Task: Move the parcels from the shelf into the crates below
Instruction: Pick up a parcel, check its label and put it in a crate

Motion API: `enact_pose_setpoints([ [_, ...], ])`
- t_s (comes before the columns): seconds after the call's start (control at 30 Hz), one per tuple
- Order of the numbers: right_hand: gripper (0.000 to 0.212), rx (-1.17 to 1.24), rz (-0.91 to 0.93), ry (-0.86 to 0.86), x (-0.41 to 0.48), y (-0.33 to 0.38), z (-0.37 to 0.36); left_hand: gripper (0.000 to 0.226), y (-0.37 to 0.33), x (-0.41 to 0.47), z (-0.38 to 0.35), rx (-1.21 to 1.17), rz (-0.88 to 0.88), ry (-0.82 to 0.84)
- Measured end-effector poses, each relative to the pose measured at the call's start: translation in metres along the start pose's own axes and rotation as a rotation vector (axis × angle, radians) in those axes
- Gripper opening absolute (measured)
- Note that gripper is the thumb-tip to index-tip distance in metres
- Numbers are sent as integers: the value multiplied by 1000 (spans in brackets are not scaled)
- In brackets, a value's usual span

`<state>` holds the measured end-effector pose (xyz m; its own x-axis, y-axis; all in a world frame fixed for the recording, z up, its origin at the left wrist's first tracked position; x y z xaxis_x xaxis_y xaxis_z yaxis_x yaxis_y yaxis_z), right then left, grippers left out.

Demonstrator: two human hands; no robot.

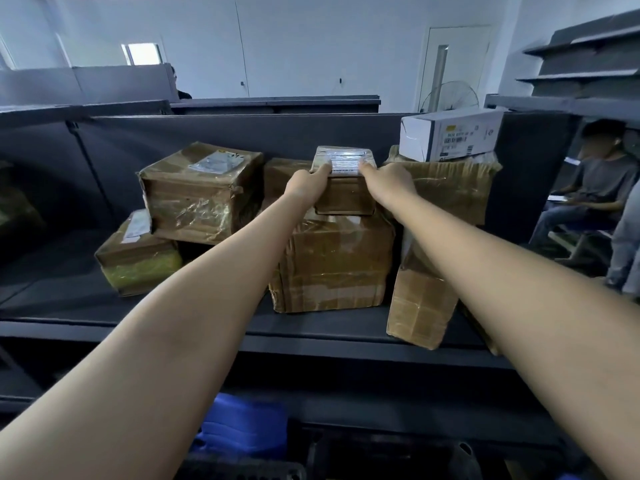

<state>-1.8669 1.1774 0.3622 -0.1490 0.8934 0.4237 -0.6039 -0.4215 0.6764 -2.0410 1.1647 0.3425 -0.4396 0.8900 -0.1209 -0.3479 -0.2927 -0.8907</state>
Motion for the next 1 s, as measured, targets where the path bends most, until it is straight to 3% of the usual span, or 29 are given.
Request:
enact_pose_setpoints([
  [0.37,38,104,68,-38,-25,9,6,50,11,-23,11,-105,-62,-65],
  [0.73,26,460,175,-76,-137,43,20,43,57,-158,49,-399,-320,-120],
  [1.0,52,794,21,60,-240,47,-32,41,143,-244,73,-613,-303,-95],
])
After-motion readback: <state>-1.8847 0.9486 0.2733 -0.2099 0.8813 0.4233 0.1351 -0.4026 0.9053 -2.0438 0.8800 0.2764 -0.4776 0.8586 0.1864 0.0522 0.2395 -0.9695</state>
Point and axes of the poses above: each hand's wrist, its own x-axis towards the middle knuckle, its own z-axis out of the back of the hand, y = z × x, the point moved 10 cm from there along x, towards the middle knuckle, and after that the axes turned 14 degrees about z, right-handed, at the moved point
